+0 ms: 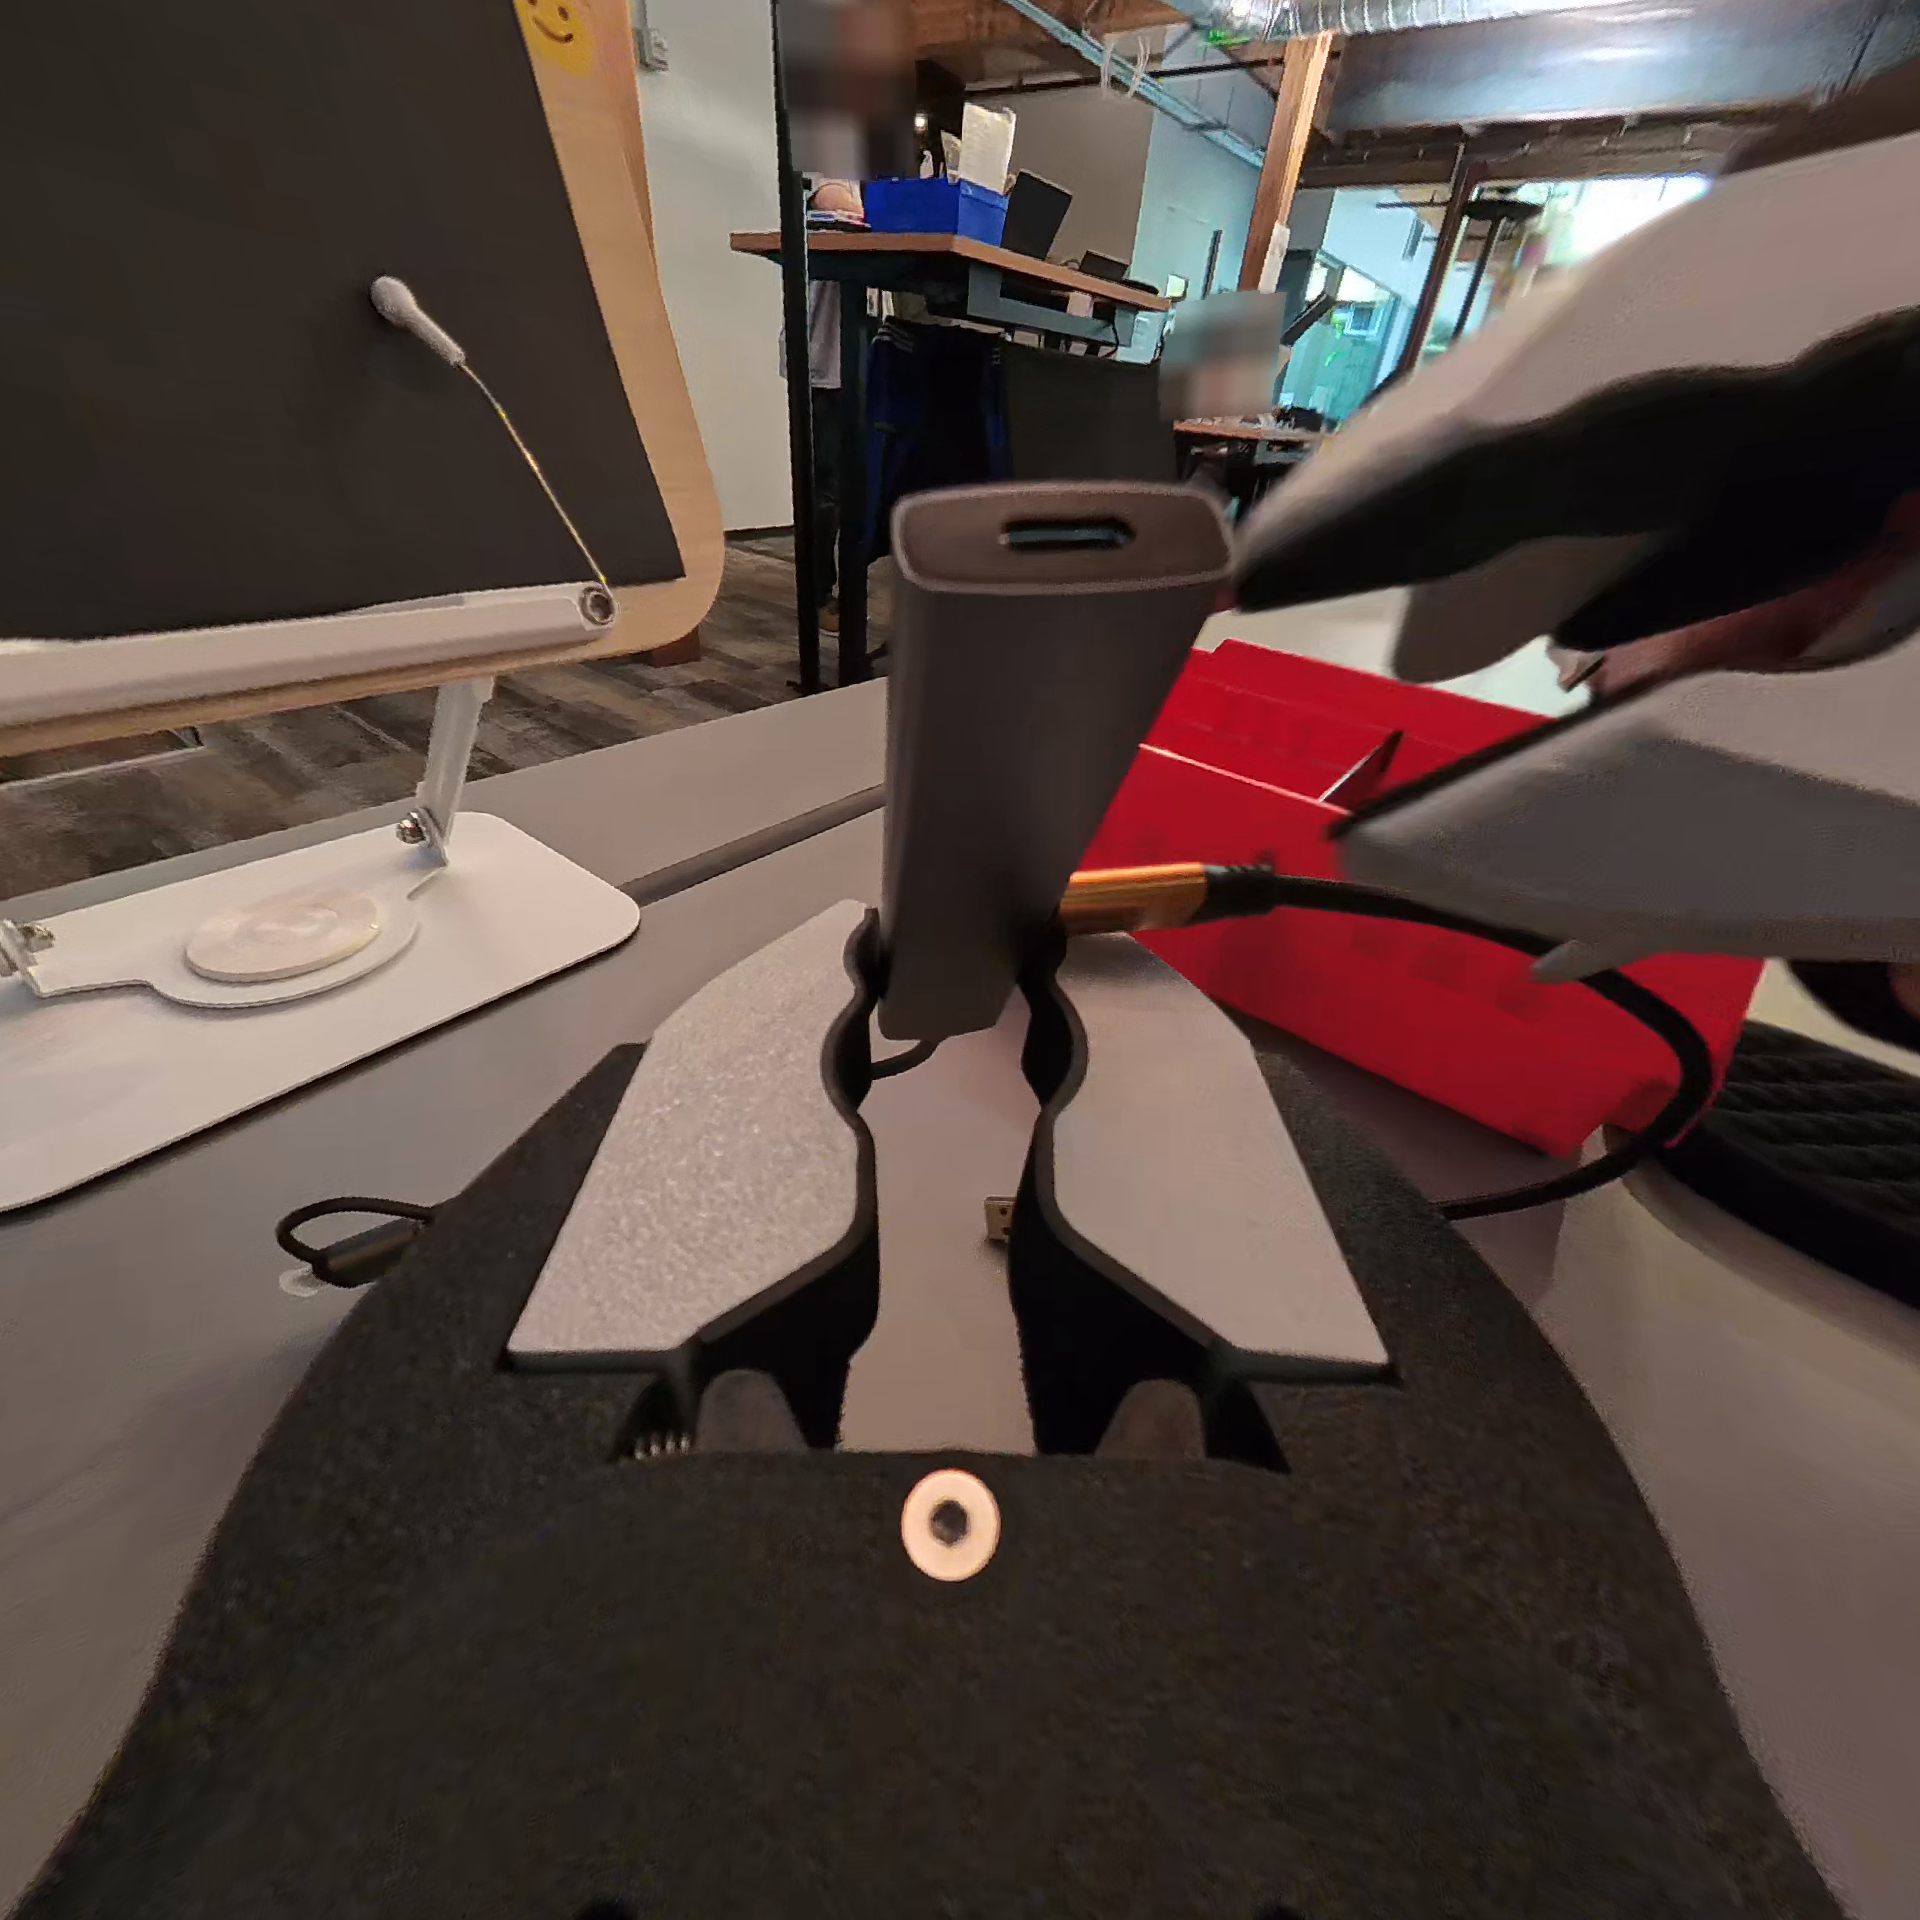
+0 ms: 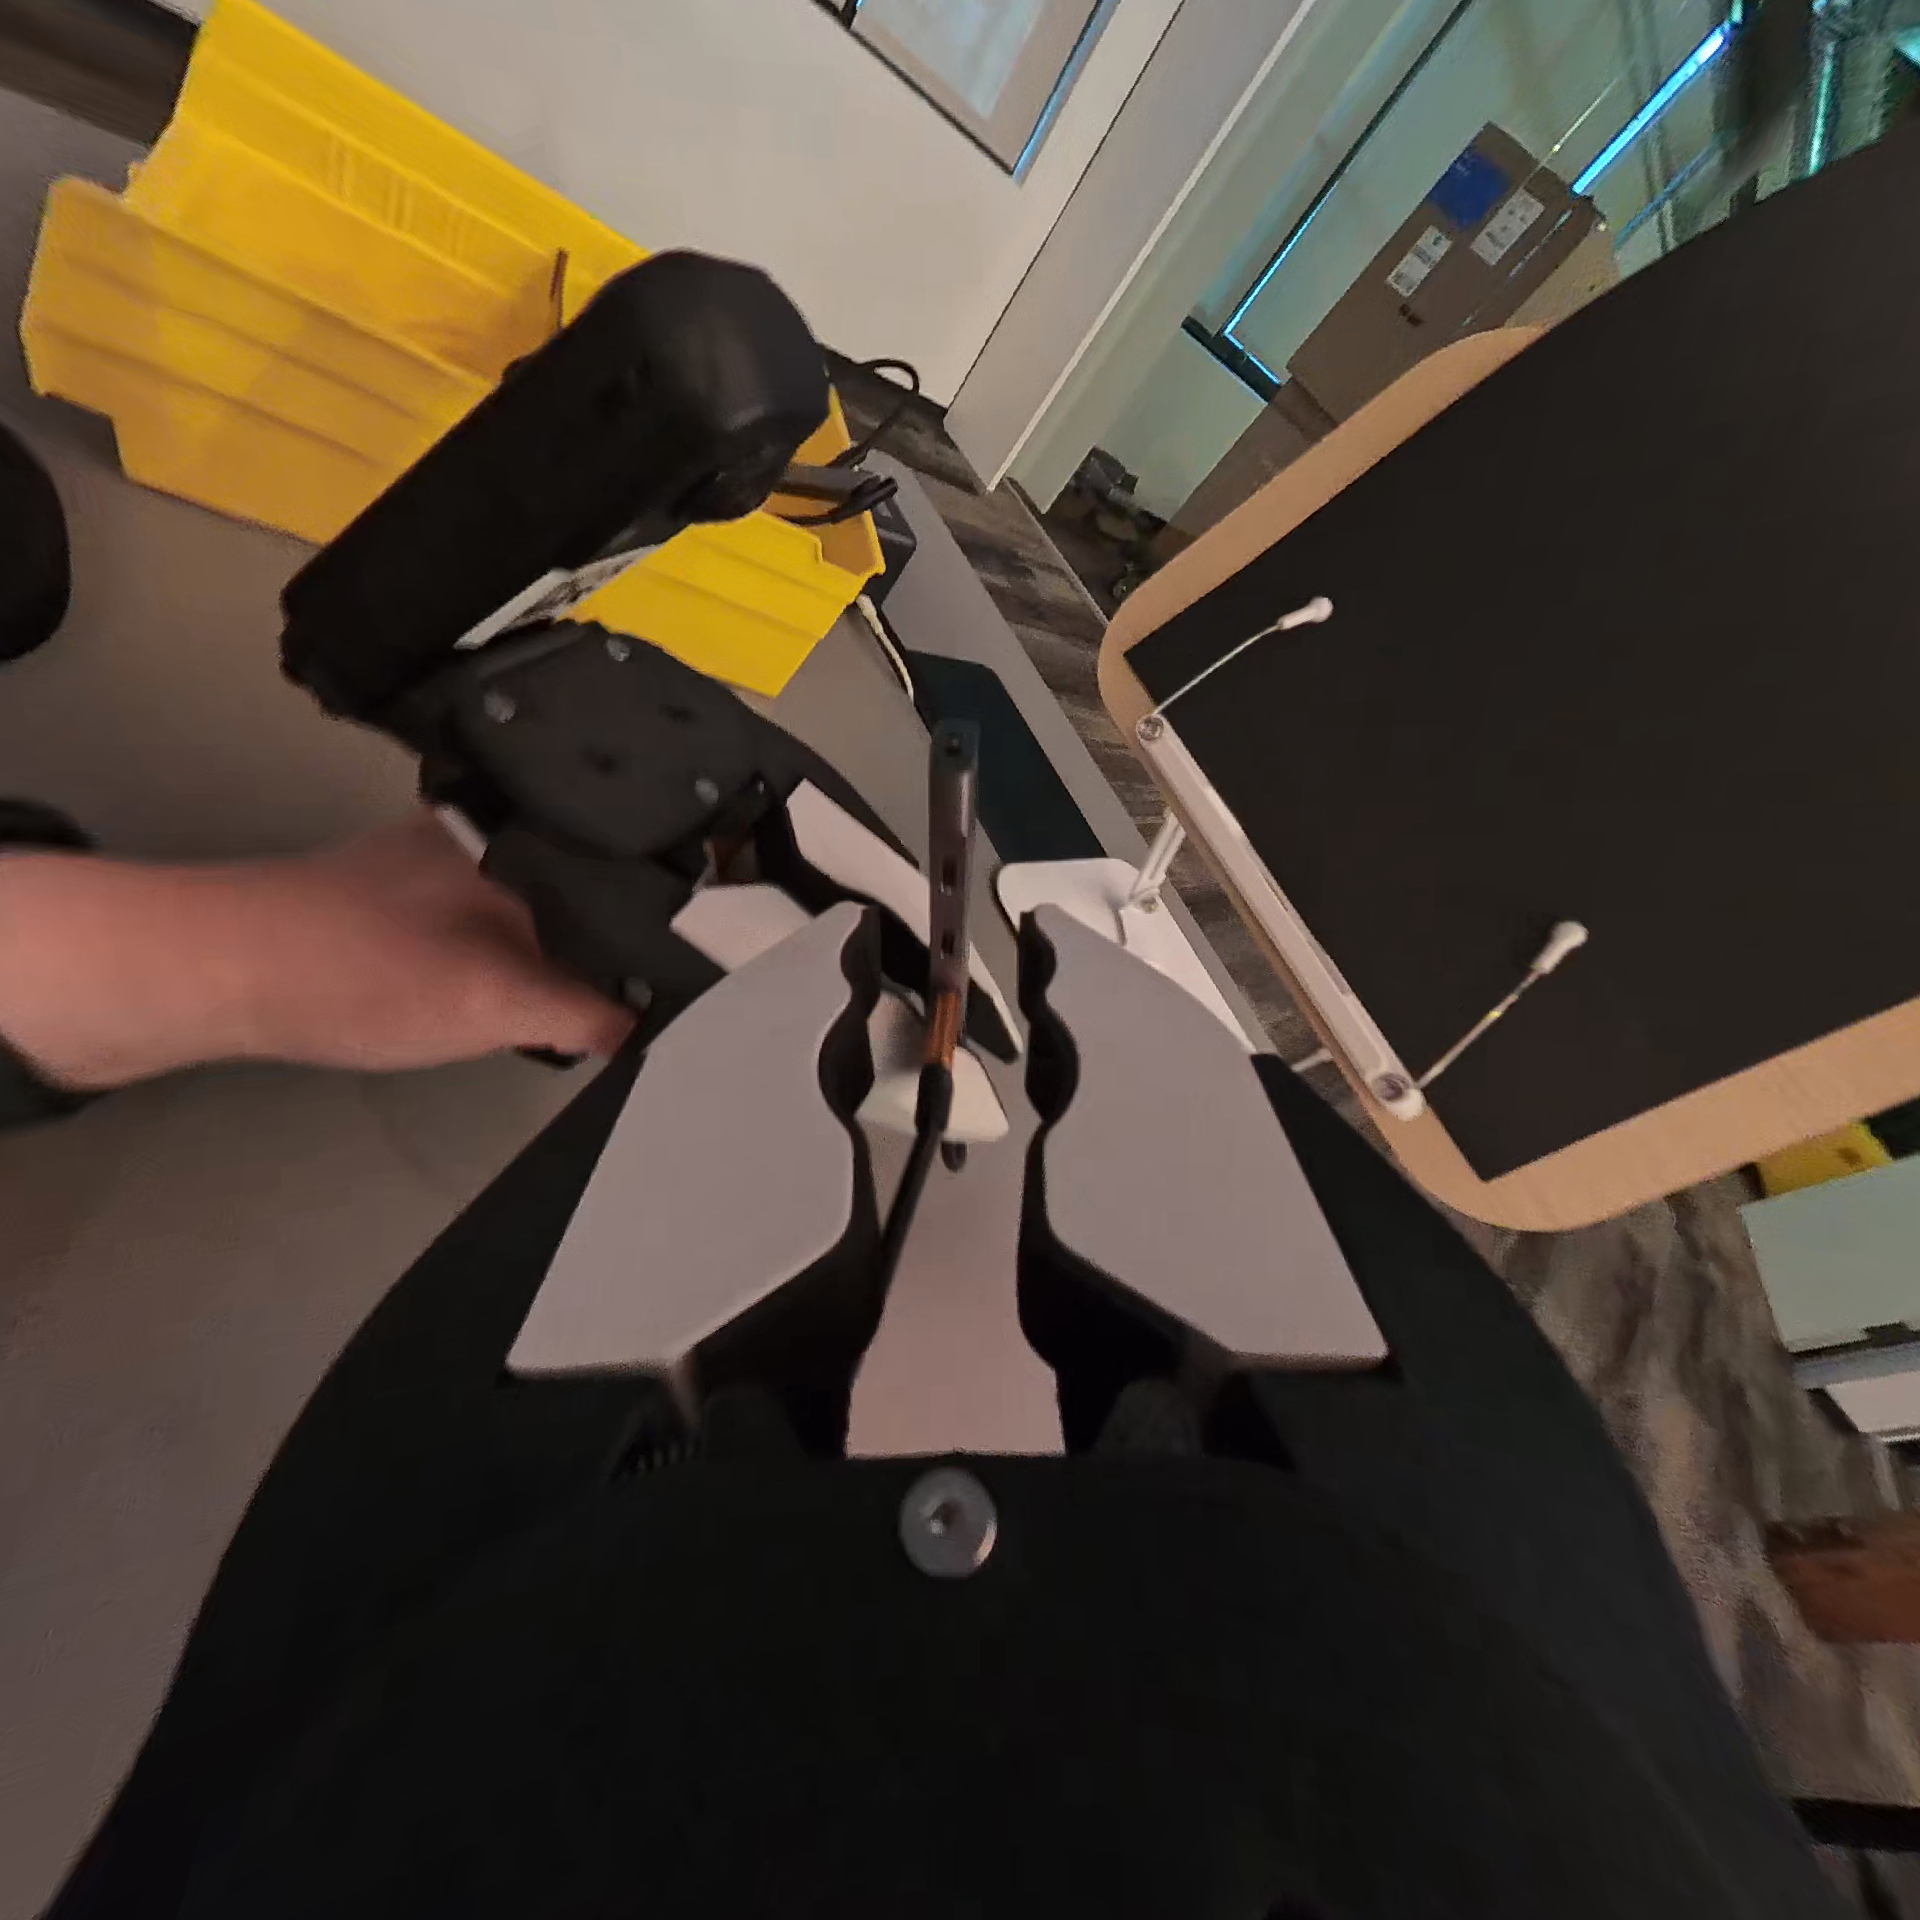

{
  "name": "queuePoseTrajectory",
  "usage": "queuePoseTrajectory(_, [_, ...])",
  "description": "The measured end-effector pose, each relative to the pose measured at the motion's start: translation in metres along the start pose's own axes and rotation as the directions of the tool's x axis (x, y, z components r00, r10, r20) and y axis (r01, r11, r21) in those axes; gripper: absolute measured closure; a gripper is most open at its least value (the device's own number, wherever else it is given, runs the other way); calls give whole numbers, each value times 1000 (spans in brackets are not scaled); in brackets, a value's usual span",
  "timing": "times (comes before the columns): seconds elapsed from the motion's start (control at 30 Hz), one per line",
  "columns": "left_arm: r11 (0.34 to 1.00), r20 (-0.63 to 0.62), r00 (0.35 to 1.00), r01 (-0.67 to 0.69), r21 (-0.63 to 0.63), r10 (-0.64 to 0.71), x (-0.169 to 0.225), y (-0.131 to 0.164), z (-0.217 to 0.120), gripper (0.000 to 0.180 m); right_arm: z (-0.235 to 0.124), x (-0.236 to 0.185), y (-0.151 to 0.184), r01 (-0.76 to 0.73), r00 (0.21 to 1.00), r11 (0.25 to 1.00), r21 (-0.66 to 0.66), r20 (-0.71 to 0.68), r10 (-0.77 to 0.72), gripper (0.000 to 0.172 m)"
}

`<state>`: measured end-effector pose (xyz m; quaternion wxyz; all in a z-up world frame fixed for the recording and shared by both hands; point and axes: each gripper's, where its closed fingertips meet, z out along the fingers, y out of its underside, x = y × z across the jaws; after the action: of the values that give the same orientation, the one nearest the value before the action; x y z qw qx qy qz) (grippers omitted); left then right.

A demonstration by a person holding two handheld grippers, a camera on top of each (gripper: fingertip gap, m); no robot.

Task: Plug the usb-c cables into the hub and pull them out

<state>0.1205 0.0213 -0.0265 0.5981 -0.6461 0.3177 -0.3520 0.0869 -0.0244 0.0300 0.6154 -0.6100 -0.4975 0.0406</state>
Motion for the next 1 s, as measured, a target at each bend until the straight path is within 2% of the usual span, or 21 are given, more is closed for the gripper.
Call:
queuePoseTrajectory(0.23, [1000,24,999,-30,-4,30,-1,-2,-1,156,29,4,7,-84,996,996,10,-7,84,148])
queuePoseTrajectory(0.77, [999,34,998,-49,0,49,-2,-6,-3,156,34,6,11,-60,998,998,12,-22,60,162])
queuePoseTrajectory(0.9, [1000,-21,1000,-21,2,21,3,-5,-2,156,33,7,12,-55,998,999,2,-37,55,162])
queuePoseTrajectory(1.0, [999,-94,995,-24,-24,22,9,-2,-5,146,30,15,16,-24,996,1000,-14,-88,23,162])
